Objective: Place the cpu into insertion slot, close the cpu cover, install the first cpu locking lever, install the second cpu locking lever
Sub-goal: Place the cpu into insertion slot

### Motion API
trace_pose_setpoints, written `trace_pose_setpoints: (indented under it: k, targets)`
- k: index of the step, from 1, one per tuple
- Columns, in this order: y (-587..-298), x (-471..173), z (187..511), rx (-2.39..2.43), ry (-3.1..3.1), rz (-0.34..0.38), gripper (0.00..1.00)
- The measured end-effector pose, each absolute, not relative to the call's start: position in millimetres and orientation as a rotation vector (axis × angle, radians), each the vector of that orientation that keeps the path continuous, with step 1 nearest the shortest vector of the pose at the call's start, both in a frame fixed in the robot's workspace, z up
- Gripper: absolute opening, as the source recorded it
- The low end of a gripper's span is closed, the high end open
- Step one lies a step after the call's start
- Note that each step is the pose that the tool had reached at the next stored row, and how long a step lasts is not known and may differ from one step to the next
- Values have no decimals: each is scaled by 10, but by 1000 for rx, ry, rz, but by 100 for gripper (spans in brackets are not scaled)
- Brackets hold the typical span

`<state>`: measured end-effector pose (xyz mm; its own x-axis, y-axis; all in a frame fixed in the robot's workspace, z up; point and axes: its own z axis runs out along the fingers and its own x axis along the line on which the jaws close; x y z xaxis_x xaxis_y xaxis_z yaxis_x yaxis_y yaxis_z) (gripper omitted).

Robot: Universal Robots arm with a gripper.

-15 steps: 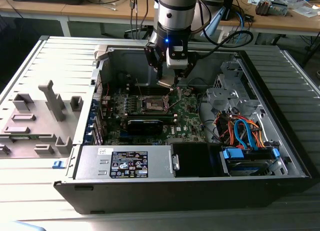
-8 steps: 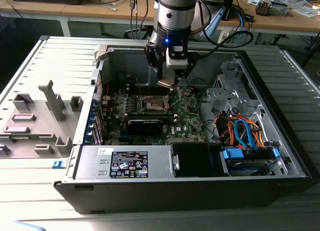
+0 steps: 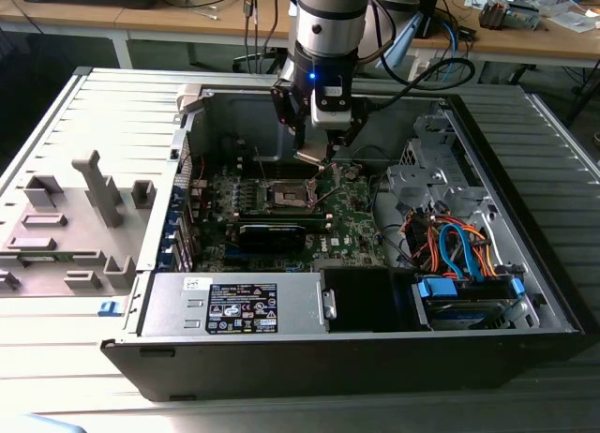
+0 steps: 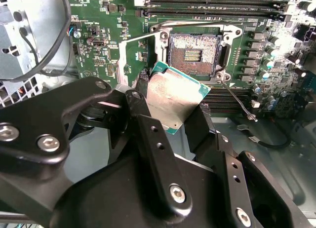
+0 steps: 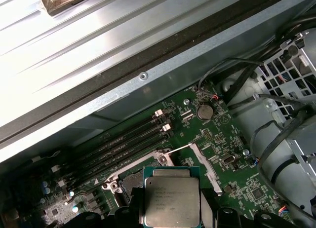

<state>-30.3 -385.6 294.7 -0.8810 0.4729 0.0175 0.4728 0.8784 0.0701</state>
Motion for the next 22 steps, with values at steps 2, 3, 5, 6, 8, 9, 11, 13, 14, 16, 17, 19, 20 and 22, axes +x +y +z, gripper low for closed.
trace_pose_setpoints:
  k: [2,3,5,6,8,9,11,13,14,16,17,19,20,22]
  targets:
    - [-3856,-303,2947,768,3044,114,54]
    - [-3855,-303,2946,769,3044,114,54]
    - [-3856,-303,2946,771,3043,114,54]
    - [-3856,-303,2946,772,3043,114,54]
    - [-3856,-303,2946,774,3042,114,54]
    - [-3856,-303,2946,775,3042,114,54]
    - [-3856,-303,2946,778,3041,114,54]
    - [-3856,-303,2945,785,3039,114,54]
    - [-3856,-303,2945,789,3038,113,54]
    - [-3856,-303,2944,800,3035,113,54]
    - [-3856,-303,2943,802,3034,114,54]
    - [-3856,-303,2943,804,3034,113,54]
    - [-3856,-303,2943,806,3033,113,54]
    - [-3856,-303,2943,809,3032,113,54]
